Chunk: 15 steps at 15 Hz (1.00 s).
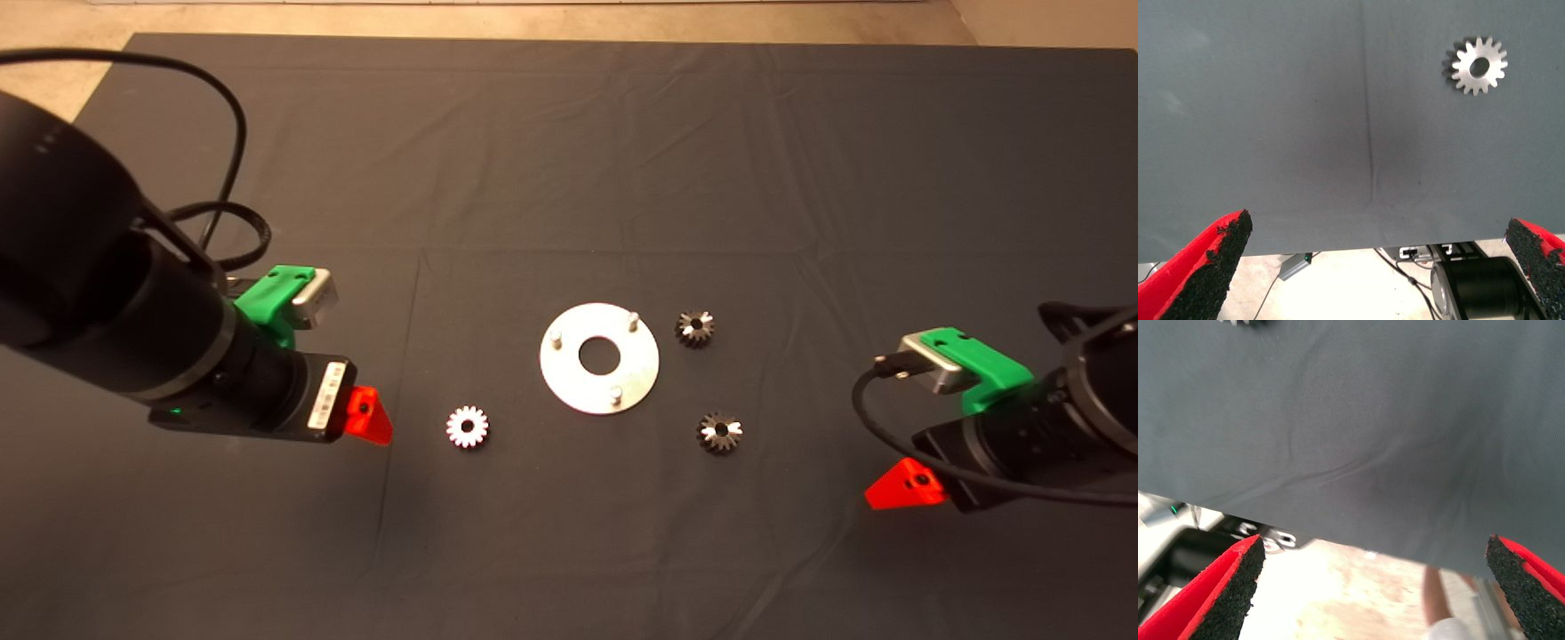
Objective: Install three planetary gears onto the carrier pins
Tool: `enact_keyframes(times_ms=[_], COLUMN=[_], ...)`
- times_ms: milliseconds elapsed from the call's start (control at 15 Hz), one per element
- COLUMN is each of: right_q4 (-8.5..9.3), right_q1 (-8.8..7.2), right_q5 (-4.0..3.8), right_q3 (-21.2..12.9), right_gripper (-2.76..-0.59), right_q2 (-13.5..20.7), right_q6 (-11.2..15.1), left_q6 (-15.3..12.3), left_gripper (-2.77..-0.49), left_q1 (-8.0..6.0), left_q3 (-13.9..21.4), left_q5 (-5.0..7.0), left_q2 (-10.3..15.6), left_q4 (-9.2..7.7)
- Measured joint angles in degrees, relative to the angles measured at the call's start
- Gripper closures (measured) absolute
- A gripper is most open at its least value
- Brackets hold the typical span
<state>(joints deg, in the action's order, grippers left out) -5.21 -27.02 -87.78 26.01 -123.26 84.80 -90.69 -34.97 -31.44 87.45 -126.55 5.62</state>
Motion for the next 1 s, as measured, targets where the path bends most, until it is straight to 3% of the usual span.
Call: enact_keyframes(times_ms=[67,133,400,467,667,867,1000], right_q4=[-0.71,-1.12,-3.29,-3.66,-4.07,-4.29,-4.37], right_q1=[1.49,2.34,3.75,4.04,4.28,4.33,4.33], right_q5=[-0.12,-0.13,0.27,0.09,-0.3,0.3,-0.06], right_q3=[1.4,2.2,4.3,4.8,5.9,6.5,7.0], right_gripper=[-2.47,-2.47,-2.47,-2.47,-2.47,-2.47,-2.47], right_q2=[-0.5,-1.3,-4.3,-4.2,-5.6,-8.1,-8.5], right_q6=[-3.5,-5.4,-6.8,-6.9,-7.0,-7.0,-6.7], left_q6=[0.1,0.2,0.1,-0.1,-0.8,-1.4,-2.1], left_gripper=[-2.76,-2.76,-2.76,-2.76,-2.76,-2.76,-2.76], left_q1=[0.85,1.35,2.04,2.42,3.81,8.44,10.07], left_q3=[-0.6,-1.6,-6.8,-7.9,-10.2,-11.7,-11.7], left_q5=[0.03,0.02,-0.13,-0.5,-0.17,-0.06,-0.06], left_q2=[-0.9,-2.1,-12.8,-14.5,-16.7,-18.2,-18.6], left_q4=[0.13,0.3,1.46,1.76,2.69,3.98,5.35])
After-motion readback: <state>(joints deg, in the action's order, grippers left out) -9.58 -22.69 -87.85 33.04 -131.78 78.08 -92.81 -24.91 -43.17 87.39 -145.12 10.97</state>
